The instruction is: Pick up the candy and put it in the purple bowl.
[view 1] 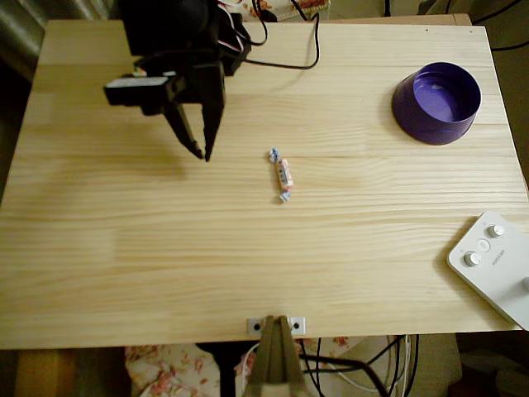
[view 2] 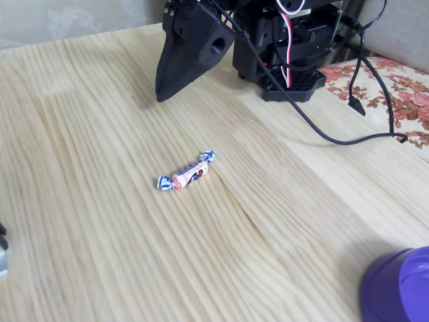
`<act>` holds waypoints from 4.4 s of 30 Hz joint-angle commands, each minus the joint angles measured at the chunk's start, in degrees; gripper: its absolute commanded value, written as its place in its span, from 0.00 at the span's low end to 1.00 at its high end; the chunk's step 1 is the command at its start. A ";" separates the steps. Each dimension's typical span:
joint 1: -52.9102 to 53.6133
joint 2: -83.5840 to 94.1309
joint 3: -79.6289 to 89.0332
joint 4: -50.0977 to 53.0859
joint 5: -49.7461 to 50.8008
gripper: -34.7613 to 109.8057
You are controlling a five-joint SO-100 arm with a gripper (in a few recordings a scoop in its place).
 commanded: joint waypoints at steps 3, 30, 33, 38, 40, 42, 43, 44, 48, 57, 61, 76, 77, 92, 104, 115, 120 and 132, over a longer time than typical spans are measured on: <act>1.05 1.76 -0.44 0.53 0.35 0.24; 1.05 1.76 -0.44 0.53 0.35 0.24; 1.05 1.76 -0.44 0.53 0.35 0.24; 1.85 1.76 -0.44 0.53 1.14 0.24; 1.85 1.76 -0.44 0.53 1.14 0.24; 1.85 1.76 -0.44 0.53 1.14 0.24; 1.85 1.76 -0.44 0.53 1.14 0.24; 1.85 1.76 -0.44 0.53 1.14 0.24; 1.85 1.76 -0.44 0.53 1.14 0.24; 1.14 1.85 -0.44 0.44 0.44 0.24; 1.05 1.85 -0.44 0.44 0.35 0.24; 1.05 1.85 -0.44 0.18 0.09 0.24; 0.53 1.85 -0.44 0.09 -0.35 0.24; -0.88 1.85 -0.97 0.79 2.90 0.26; -13.01 -11.51 -18.98 10.72 13.54 0.31; -31.82 -41.48 -29.71 -3.43 20.74 0.41; -36.12 -53.35 -34.19 -9.32 22.15 0.42; -36.47 -71.10 -41.92 -11.87 21.09 0.42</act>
